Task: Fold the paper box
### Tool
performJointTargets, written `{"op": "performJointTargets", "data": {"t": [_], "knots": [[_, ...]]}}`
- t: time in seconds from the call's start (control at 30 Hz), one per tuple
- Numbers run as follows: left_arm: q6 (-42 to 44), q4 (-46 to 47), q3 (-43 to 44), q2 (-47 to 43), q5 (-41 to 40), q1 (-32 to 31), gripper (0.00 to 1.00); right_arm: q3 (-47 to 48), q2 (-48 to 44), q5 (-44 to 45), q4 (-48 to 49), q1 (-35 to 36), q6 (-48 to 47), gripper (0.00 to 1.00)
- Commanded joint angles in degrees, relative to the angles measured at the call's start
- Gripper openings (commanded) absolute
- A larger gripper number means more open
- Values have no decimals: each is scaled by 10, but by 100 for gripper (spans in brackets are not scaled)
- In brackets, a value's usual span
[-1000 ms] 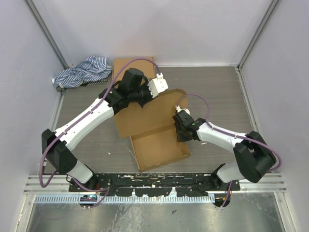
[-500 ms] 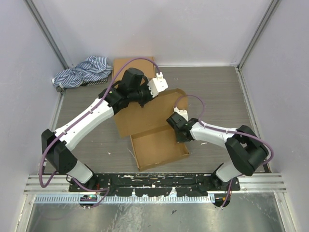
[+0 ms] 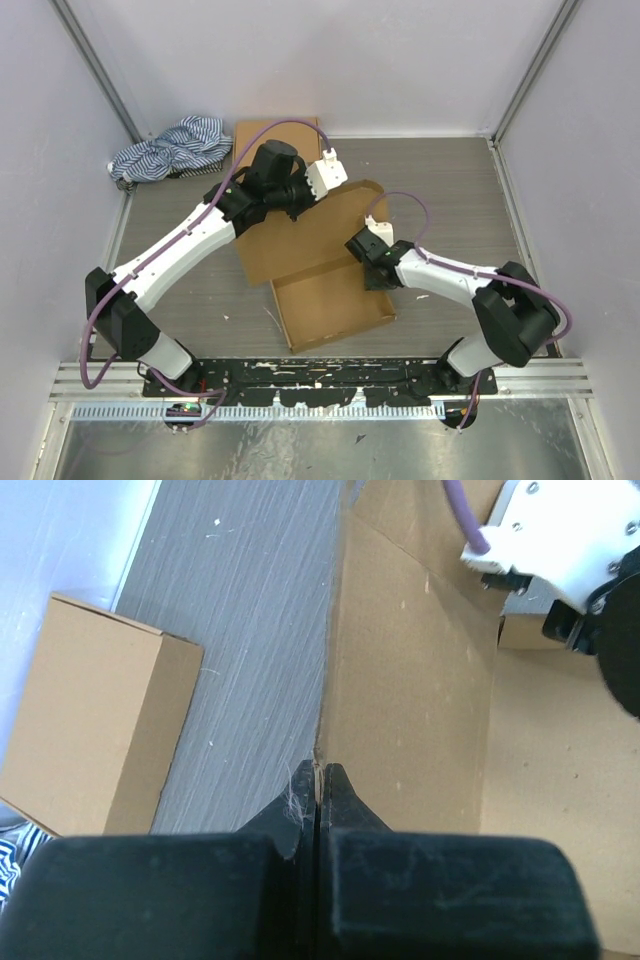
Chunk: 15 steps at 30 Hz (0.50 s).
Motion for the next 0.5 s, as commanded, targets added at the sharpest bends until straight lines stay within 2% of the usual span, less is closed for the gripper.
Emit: {"op": "performJointTargets", "data": {"t": [0.0, 0.2, 0.47], "knots": [[-11, 14, 4, -14, -12, -1, 2, 28, -65, 27, -35, 0, 16, 34], [-9, 16, 5, -11, -13, -1, 1, 7, -102, 19, -58, -1, 12, 39], [8, -2, 24, -13, -20, -1, 1, -17, -84, -5, -71, 0, 13, 35]]}}
